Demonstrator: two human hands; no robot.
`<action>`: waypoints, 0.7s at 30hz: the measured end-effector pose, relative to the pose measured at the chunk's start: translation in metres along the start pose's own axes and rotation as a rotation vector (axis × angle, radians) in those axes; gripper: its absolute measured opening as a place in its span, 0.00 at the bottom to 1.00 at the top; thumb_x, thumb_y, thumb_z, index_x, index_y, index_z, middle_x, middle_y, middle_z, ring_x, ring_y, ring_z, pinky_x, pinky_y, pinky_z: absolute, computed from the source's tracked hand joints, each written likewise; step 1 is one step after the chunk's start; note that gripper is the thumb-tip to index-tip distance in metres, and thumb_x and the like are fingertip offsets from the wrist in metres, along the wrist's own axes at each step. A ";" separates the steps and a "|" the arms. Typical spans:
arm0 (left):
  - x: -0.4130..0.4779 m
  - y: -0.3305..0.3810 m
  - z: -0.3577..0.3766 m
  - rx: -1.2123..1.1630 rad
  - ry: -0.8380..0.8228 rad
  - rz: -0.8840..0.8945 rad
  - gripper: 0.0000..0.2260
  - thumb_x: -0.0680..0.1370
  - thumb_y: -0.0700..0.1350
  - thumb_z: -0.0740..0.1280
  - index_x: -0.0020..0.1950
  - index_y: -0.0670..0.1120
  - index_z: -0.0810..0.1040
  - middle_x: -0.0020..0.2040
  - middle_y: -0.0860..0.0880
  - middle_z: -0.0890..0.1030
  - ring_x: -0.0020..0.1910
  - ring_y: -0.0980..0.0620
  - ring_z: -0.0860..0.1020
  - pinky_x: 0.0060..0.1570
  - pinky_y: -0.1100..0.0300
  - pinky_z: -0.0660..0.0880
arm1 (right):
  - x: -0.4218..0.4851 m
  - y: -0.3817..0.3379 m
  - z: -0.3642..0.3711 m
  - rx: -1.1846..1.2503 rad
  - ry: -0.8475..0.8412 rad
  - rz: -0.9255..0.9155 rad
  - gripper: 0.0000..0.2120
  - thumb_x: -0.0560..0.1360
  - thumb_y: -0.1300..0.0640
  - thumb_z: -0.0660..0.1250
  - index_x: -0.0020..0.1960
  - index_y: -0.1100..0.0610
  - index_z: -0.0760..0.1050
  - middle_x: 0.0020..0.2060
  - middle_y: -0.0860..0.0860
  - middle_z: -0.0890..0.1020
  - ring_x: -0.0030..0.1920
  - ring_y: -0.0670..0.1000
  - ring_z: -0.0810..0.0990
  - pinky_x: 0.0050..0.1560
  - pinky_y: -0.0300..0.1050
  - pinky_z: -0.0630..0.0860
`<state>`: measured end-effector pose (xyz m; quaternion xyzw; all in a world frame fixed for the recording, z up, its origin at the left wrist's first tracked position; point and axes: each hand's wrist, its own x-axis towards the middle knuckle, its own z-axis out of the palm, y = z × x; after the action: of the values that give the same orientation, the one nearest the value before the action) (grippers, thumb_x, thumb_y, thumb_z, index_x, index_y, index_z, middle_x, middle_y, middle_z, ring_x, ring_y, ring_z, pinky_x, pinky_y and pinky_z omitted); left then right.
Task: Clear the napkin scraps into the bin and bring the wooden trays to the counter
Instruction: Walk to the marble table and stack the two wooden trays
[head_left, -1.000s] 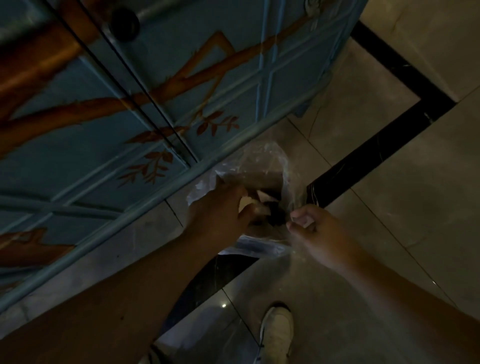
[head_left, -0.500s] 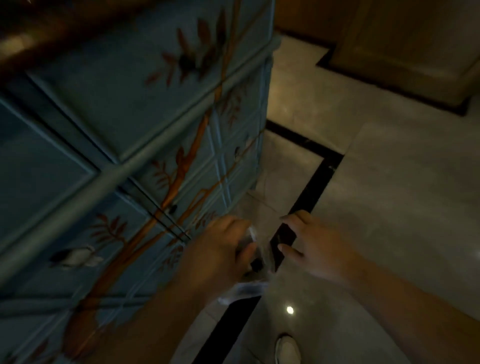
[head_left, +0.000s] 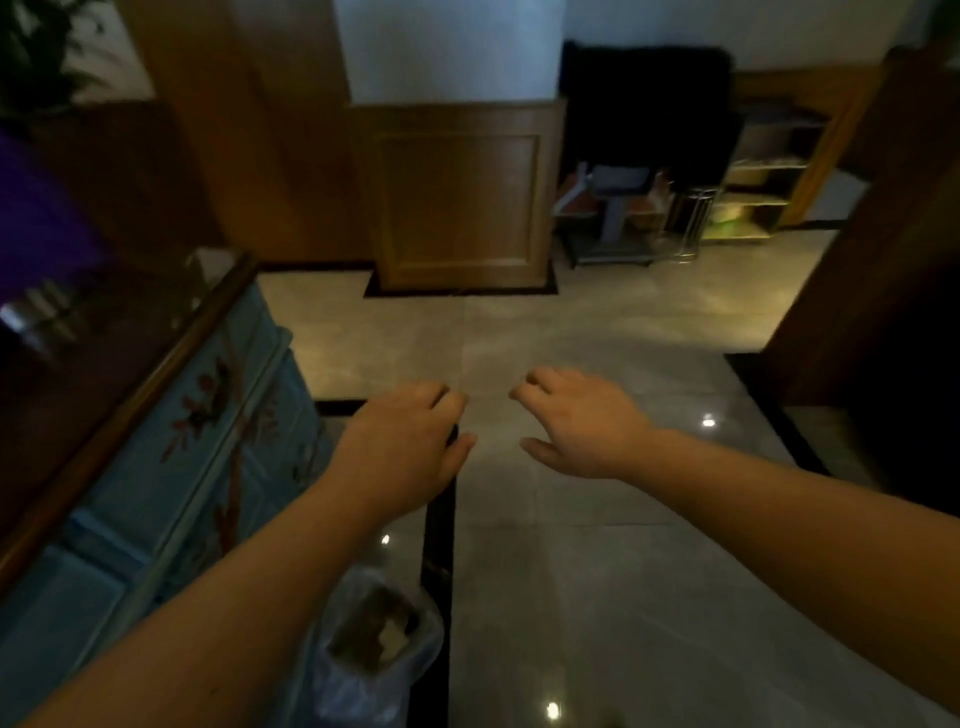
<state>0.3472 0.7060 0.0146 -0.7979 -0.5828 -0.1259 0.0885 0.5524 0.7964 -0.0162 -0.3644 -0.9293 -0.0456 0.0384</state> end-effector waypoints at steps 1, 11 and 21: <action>0.009 0.012 -0.010 0.015 0.002 0.056 0.19 0.75 0.54 0.63 0.60 0.44 0.74 0.54 0.43 0.78 0.49 0.43 0.76 0.45 0.50 0.76 | -0.017 0.010 -0.013 -0.024 0.013 0.047 0.25 0.74 0.41 0.62 0.66 0.52 0.65 0.60 0.55 0.73 0.56 0.57 0.74 0.49 0.52 0.75; 0.115 0.193 -0.068 0.052 0.103 0.548 0.20 0.77 0.56 0.58 0.65 0.46 0.70 0.60 0.44 0.76 0.56 0.45 0.74 0.53 0.49 0.74 | -0.230 0.119 -0.107 -0.248 0.129 0.452 0.33 0.72 0.40 0.64 0.71 0.50 0.57 0.68 0.56 0.71 0.62 0.58 0.73 0.53 0.54 0.77; 0.174 0.477 -0.058 -0.093 0.180 0.821 0.22 0.76 0.59 0.56 0.67 0.50 0.67 0.62 0.48 0.75 0.58 0.49 0.73 0.53 0.54 0.73 | -0.498 0.206 -0.148 -0.298 0.043 0.888 0.35 0.73 0.39 0.62 0.75 0.47 0.54 0.75 0.53 0.61 0.71 0.57 0.63 0.67 0.55 0.66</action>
<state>0.8459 0.7022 0.1254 -0.9528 -0.2002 -0.1757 0.1458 1.0623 0.5944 0.0904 -0.7273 -0.6657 -0.1654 0.0205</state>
